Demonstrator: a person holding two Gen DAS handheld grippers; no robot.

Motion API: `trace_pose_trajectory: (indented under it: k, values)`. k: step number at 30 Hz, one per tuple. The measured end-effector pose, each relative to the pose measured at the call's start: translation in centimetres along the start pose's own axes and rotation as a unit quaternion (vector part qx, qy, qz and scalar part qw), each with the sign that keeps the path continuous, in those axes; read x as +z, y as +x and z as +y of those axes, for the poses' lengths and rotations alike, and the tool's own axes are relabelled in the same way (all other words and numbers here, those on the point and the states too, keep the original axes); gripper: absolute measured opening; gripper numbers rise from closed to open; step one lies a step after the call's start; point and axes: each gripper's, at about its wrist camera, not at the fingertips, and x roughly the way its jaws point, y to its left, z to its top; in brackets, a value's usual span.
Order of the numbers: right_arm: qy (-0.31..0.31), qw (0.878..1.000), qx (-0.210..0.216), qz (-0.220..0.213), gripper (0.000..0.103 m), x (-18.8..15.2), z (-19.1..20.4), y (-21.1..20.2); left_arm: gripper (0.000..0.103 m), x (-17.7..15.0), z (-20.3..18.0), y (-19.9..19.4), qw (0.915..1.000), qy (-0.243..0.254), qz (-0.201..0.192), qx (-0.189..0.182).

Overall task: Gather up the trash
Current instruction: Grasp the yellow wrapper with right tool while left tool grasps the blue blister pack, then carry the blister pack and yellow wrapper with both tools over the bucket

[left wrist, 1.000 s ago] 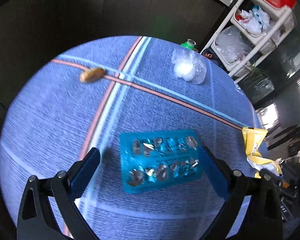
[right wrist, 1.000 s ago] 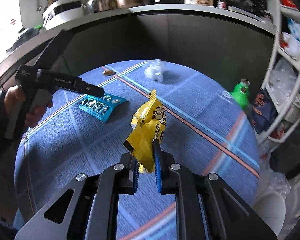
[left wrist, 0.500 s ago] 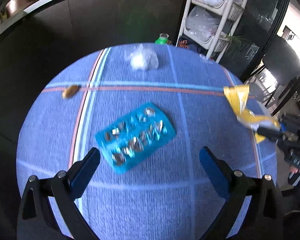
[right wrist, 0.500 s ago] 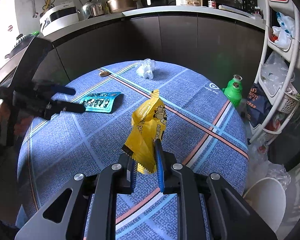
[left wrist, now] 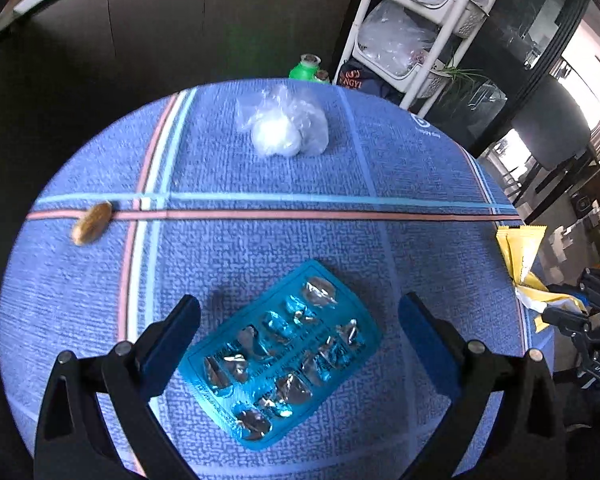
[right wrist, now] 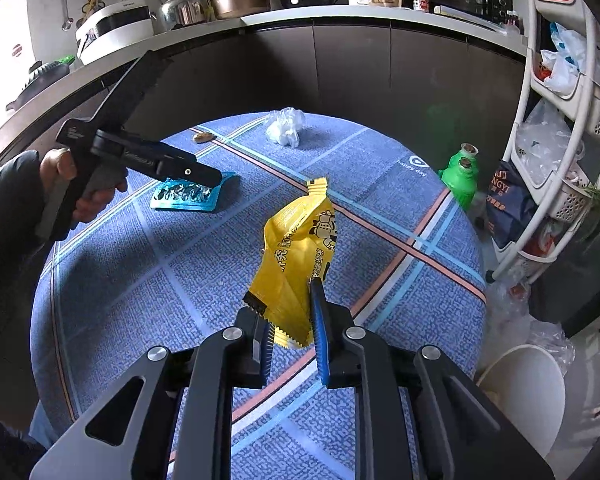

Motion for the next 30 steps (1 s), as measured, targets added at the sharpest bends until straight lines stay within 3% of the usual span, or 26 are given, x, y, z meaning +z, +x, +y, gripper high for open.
trace_pose_trajectory:
  k: [3, 5, 8, 16, 19, 30]
  values:
    - [-0.001, 1.000, 0.004, -0.001, 0.016, 0.1, 0.1, 0.2, 0.098, -1.1, -0.5, 0.1, 0.9999, 0.009, 0.001, -0.005]
    - [-0.002, 1.000, 0.006, -0.002, 0.016, 0.1, 0.2, 0.2, 0.088, -2.2, -1.4, -0.4, 0.9998, 0.022, -0.001, 0.001]
    - [0.002, 1.000, 0.011, -0.003, 0.017, 0.2, 0.2, 0.4, 0.079, -3.5, -2.9, -0.8, 0.9989, 0.024, -0.002, 0.040]
    - [0.006, 1.000, 0.013, -0.004, 0.017, 0.0, 0.3, 0.3, 0.080, -4.6, -6.4, -0.2, 0.9941, 0.044, -0.002, 0.099]
    - [0.016, 1.000, 0.012, -0.007, 0.017, -0.1, -0.2, -0.1, 0.072, -4.5, -6.7, -0.2, 0.9935, 0.034, -0.007, 0.108]
    - [0.014, 1.000, 0.008, -0.023, 0.016, -0.2, 0.0, -2.4, 0.067, -6.0, -8.2, -2.0, 0.9900, 0.007, -0.017, 0.140]
